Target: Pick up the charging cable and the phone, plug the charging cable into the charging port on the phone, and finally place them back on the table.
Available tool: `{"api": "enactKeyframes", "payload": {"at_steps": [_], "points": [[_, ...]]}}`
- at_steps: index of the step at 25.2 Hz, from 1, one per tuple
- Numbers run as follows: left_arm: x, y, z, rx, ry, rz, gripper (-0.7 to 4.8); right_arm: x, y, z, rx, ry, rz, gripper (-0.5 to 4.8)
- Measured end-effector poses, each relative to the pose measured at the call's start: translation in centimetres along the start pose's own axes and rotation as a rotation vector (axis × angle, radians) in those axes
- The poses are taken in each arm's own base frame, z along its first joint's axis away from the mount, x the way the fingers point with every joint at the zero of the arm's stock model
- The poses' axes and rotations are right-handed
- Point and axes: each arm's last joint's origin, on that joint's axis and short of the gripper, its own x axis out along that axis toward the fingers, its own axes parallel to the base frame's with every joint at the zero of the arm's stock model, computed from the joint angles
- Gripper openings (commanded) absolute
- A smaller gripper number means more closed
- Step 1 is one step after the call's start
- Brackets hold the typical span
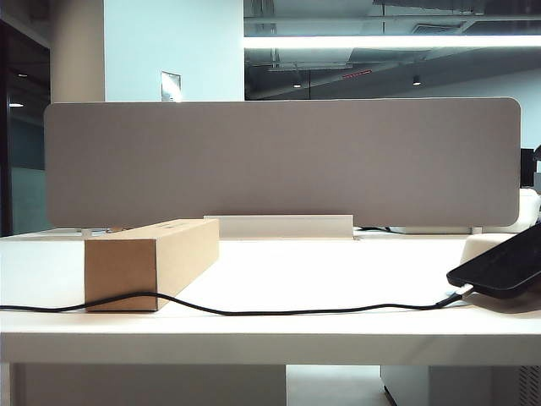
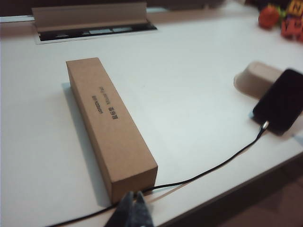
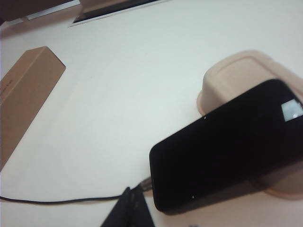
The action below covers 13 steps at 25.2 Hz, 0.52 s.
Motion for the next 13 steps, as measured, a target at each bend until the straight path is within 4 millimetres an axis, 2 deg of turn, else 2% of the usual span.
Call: {"api": "enactKeyframes", "payload": {"at_steps": [3,6,8,13], "points": [[0.8,0.4,-1.9,-0.087,-0.001,0.029,-0.06,0.2,-0.2,-0.6,0.020,0.010,-0.005,-0.06],[2.1,0.9,-4.4,-0.154,0.068,0.070,-0.06,0.3,-0.3,-0.9,0.020,0.006,-0.002,-0.06],[3.2,1.3,-7.0,-0.169,0.131,0.090,-0.06,0.6,-0.6,-1.5,0.021,-0.009,0.001,-0.06],[4.4,1.8,-9.2,-0.098,0.094,0.102,-0.06,1.4,-1.4,-4.1,0.056,-0.023,0.006,-0.06]]}}
